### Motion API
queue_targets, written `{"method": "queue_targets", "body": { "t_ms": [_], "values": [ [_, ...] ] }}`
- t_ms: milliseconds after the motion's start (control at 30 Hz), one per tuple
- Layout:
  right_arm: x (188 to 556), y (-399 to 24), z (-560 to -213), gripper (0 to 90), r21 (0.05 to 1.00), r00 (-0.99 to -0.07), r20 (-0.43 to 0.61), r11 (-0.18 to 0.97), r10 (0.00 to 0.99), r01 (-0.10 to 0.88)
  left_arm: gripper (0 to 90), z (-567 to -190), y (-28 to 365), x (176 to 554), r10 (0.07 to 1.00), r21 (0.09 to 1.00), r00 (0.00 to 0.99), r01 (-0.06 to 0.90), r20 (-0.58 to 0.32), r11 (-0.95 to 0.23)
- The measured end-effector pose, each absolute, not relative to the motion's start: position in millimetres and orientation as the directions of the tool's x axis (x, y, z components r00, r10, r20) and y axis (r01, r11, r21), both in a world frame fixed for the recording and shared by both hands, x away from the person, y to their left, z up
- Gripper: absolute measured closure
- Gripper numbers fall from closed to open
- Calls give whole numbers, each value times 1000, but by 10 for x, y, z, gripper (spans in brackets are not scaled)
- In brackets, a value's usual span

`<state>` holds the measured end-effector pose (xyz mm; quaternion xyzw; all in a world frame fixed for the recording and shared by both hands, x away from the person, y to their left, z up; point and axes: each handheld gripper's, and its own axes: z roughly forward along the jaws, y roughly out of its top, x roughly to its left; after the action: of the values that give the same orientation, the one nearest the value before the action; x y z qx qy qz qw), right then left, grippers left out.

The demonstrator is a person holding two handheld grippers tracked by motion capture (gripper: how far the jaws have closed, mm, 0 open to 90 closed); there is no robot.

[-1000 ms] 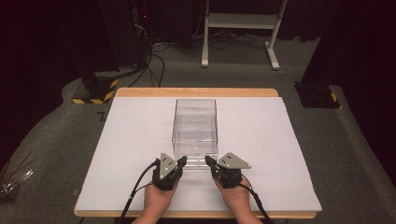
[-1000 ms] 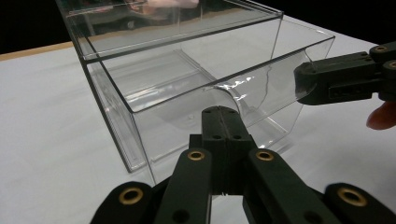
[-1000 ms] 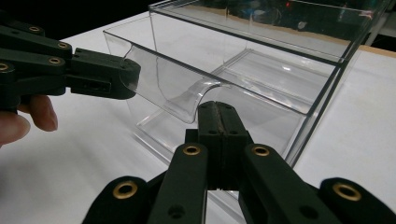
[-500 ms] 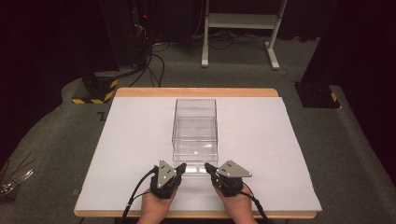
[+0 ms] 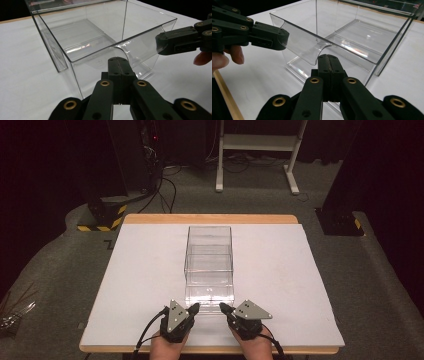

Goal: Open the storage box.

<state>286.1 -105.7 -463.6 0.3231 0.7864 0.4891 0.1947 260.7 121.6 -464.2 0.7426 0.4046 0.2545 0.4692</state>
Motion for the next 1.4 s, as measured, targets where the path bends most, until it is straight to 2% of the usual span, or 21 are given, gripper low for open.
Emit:
{"method": "queue_targets", "body": {
  "t_ms": [433, 767, 933, 1100, 1267, 1400],
  "values": [
    [2737, -1160, -4604, 845, 895, -719, 9, 315, 695, 317, 900, -4584, 1339, 2506, 840, 906, 542, 350, 10, -237],
    [2745, -1465, -4502, 846, 907, -672, 7, 278, 741, 316, 900, -4404, 1677, 2451, 874, 926, 486, 340, -25, -163],
    [3020, -1508, -4527, 820, 902, -624, 0, 269, 782, 337, 893, -4468, 1839, 2763, 906, 919, 424, 352, 11, -177],
    [3286, -1459, -4569, 808, 894, -589, 1, 264, 808, 363, 900, -4585, 1898, 3071, 920, 906, 391, 393, -13, -155],
    [3561, -1311, -4631, 839, 884, -575, -17, 281, 818, 373, 900, -4712, 1769, 3379, 922, 893, 385, 423, -23, -155],
    [3630, -1246, -4679, 871, 878, -576, -17, 287, 818, 382, 900, -4766, 1675, 3426, 915, 883, 403, 438, -28, -166]
  ]
}}
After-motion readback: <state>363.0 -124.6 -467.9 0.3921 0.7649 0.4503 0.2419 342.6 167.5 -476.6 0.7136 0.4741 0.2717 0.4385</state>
